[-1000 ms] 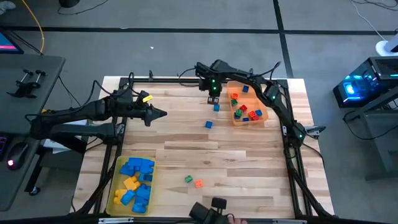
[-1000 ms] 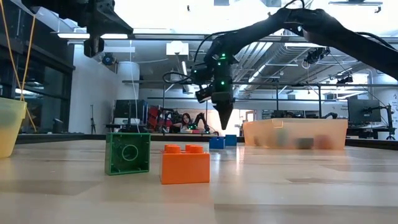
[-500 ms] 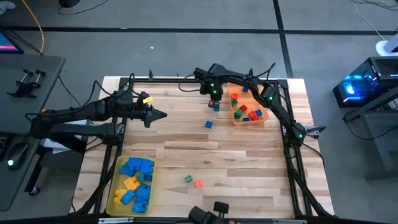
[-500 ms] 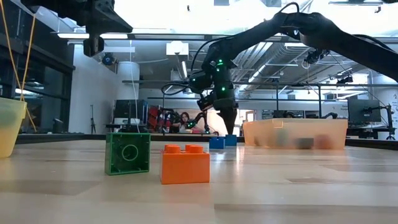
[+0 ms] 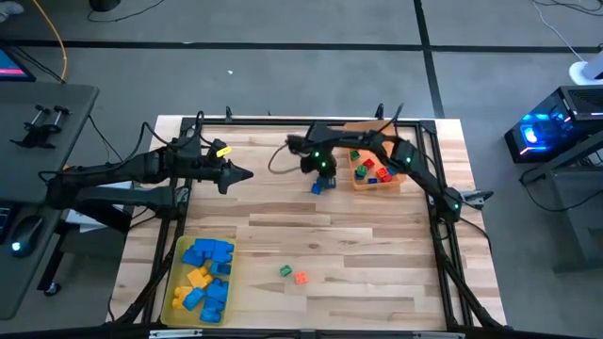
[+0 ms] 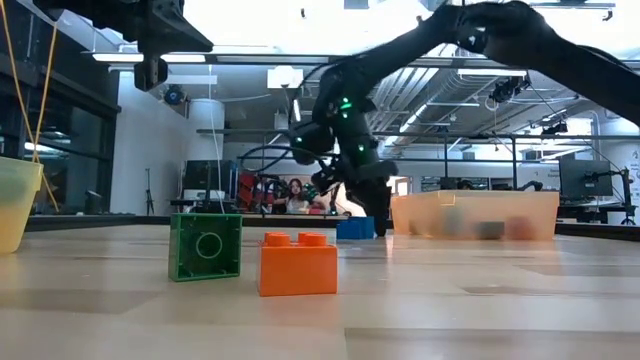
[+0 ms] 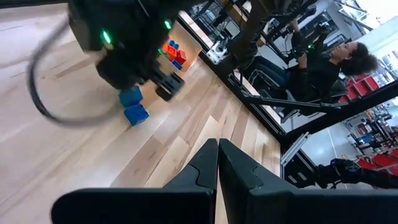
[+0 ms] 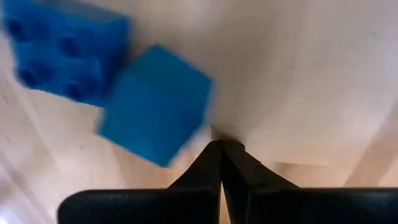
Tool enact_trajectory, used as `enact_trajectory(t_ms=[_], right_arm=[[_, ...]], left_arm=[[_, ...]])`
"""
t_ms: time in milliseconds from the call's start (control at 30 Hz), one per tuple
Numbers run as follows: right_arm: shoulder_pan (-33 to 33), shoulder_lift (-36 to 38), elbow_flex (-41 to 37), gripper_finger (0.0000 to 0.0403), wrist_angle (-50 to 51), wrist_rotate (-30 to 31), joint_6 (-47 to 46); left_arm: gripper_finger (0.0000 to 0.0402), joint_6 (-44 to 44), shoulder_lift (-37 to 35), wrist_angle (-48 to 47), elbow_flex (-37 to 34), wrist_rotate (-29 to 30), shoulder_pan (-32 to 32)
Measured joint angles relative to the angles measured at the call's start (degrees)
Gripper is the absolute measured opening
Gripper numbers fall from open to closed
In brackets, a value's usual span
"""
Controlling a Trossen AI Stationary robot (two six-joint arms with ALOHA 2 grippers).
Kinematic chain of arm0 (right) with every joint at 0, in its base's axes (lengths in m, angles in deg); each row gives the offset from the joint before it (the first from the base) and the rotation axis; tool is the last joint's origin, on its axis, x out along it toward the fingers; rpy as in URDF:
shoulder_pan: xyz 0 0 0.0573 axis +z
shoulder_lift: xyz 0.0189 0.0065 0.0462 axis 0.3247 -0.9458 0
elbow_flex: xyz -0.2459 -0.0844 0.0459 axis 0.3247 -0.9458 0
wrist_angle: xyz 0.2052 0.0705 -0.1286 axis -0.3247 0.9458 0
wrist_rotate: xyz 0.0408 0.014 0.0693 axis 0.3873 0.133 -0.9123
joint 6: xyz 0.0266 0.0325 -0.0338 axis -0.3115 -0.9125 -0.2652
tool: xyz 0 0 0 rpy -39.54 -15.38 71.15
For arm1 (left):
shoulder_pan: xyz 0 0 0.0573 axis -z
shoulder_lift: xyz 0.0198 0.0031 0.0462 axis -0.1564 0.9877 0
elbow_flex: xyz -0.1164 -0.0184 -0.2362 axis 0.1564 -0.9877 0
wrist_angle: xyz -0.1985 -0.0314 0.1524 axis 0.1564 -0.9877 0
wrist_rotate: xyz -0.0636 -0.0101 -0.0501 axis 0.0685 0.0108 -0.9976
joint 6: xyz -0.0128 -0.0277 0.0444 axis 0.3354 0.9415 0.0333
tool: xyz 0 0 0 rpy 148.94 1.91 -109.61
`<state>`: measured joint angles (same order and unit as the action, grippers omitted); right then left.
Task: Sort blocks by size
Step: Put the small blue wooden block into the orange bin
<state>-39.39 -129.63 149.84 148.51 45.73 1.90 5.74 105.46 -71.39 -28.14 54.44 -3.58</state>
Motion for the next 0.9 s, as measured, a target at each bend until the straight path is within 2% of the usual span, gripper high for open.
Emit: enact_trajectory(t_ms=[233, 400, 567, 633, 700, 767, 833, 900], right_arm=[[6.78, 3.05, -0.33, 0.0, -0.17, -5.19, 2.54], [7.28, 7.35, -0.33, 0.0, 3.82, -2.53, 1.51], [7.66, 15.18, -0.3, 0.0, 4.77, -3.03, -0.54], [7.83, 18.3, -0.28, 0.0, 3.07, -5.09, -1.99], [8.1, 20.68, -0.2, 0.0, 0.45, -9.28, -5.77], [9.0, 21.62, -0.14, 0.0, -1.24, -12.34, -14.69], [9.88, 21.74, -0.15, 0.0, -2.46, -12.5, -22.05], [10.66, 21.12, -0.23, 0.0, -4.69, -11.54, -23.97]], left_arm=[[0.0, -0.5, 0.0, 0.06, 0.0, 0.02, 0.0], [0.0, -0.22, 0.0, 0.03, 0.0, 0.02, 0.0], [0.0, -0.07, -0.01, 0.01, 0.0, 0.0, 0.0], [0.0, -0.2, -0.01, 0.01, 0.0, 0.0, 0.0], [0.0, -0.84, -0.01, -0.02, 0.0, 0.0, 0.0], [0.0, -0.96, 0.0, -0.07, 0.0, 0.0, 0.0], [0.0, -1.04, -0.01, -0.03, 0.0, 0.0, 0.0], [0.0, -1.73, -0.01, 0.03, 0.0, 0.0, 0.0]])
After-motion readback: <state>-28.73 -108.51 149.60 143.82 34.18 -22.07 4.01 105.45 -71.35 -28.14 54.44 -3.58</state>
